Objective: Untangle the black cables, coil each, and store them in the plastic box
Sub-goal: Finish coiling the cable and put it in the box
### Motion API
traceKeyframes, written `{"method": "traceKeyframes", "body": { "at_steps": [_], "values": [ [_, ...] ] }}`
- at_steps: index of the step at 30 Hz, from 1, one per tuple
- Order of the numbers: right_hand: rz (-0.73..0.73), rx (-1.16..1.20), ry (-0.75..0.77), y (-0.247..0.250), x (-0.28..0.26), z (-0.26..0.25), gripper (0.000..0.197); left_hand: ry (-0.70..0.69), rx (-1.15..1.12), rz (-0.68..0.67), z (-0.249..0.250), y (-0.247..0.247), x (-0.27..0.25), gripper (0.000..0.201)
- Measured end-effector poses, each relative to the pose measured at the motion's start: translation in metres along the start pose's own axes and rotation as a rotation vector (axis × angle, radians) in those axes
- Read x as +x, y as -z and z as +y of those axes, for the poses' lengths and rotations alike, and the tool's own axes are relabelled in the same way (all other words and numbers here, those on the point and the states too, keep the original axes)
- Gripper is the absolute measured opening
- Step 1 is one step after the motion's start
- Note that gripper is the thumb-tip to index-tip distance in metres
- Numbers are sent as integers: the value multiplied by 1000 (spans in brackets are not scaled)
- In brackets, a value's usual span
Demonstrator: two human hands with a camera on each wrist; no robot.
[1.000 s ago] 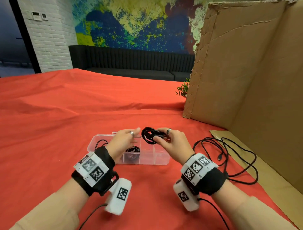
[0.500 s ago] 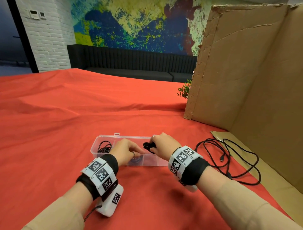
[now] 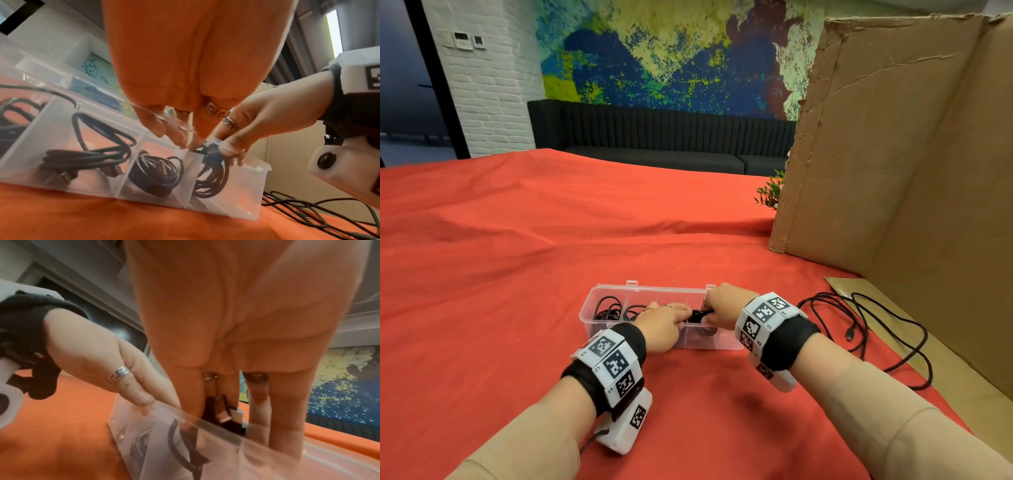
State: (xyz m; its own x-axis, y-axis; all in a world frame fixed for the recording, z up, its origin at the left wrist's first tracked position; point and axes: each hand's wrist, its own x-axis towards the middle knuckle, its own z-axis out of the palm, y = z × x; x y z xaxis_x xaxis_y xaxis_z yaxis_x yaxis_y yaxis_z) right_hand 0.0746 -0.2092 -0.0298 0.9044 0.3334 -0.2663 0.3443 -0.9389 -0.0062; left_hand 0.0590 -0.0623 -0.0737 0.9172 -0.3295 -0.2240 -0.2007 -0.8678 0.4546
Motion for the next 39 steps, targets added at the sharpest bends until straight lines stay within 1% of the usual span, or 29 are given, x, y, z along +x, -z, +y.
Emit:
{"method": "traceKeyframes", "body": {
  "at_steps": [3, 6, 8, 10, 13, 16, 19, 21, 23, 25, 28, 31, 35, 36, 38, 39],
  "values": [
    [-42, -3, -31, -6, 2, 1, 30, 27, 87, 8, 6, 1, 1, 41],
    [-62, -10, -40, -6, 3, 1, 33, 59, 130, -13, 12, 3, 0, 45],
    [-30, 18, -26, -6, 6, 1, 30, 68, 94, -4, 11, 4, 0, 46],
    [33, 75, -34, -7, 10, 0, 23, 66, 60, 9, 9, 3, 1, 44],
    [120, 230, -56, -8, 12, 0, 20, 50, 39, 37, 7, 2, 1, 40],
    [162, 332, -42, -8, 9, 4, 14, 37, 9, 67, 7, 3, -1, 39],
    [85, 287, 40, -4, 5, 9, 17, 46, -1, 78, 10, 6, -4, 38],
    [6, 253, 63, 1, 5, 11, 23, 42, -14, 90, 13, 8, -6, 37],
    [-35, 253, 65, 5, 7, 14, 25, 40, -38, 99, 15, 10, -8, 34],
    [-42, 303, 61, 4, 11, 17, 24, 37, -53, 106, 16, 11, -9, 32],
    [-50, 432, 39, 1, 14, 23, 23, -16, -93, 155, 15, 8, -10, 29],
    [-49, 554, 23, -2, 18, 30, 10, -72, -141, 227, 15, 6, -10, 23],
    [20, 581, 7, -5, 16, 31, 22, -72, -34, 197, 16, 4, -9, 24],
    [22, 592, 11, -6, 14, 31, 20, -65, -15, 188, 16, 3, -8, 24],
    [-20, 606, 33, -7, 11, 33, 14, -49, 9, 175, 16, 1, -8, 25],
    [-49, 612, 44, -7, 10, 34, 19, -40, 19, 175, 16, 0, -7, 25]
  ]
}}
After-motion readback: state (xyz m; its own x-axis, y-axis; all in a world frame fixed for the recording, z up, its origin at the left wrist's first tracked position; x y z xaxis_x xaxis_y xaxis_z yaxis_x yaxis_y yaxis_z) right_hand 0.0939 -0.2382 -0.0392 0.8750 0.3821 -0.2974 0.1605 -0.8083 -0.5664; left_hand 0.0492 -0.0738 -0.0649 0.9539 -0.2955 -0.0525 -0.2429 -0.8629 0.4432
